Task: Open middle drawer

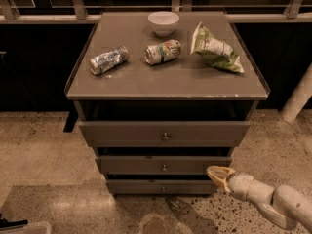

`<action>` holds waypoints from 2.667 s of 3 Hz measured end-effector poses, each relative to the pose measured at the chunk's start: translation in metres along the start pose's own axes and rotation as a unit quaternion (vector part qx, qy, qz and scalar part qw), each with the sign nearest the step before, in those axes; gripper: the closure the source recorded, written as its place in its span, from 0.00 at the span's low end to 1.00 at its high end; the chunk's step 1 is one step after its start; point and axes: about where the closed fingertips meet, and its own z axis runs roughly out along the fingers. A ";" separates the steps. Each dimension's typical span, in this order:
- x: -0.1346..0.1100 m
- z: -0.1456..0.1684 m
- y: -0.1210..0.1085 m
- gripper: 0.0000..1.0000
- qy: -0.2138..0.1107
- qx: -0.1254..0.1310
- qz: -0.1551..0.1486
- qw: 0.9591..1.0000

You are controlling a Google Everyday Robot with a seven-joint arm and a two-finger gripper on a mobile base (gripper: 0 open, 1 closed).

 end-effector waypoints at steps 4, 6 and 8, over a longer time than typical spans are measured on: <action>0.003 0.060 -0.062 1.00 -0.017 0.093 -0.042 0.995; -0.007 0.075 -0.087 1.00 -0.018 0.112 -0.052 0.992; 0.013 0.092 -0.073 1.00 0.034 0.083 -0.053 0.995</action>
Offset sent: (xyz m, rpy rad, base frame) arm 0.0757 0.0033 -0.0255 -0.0792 -0.1282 -0.1470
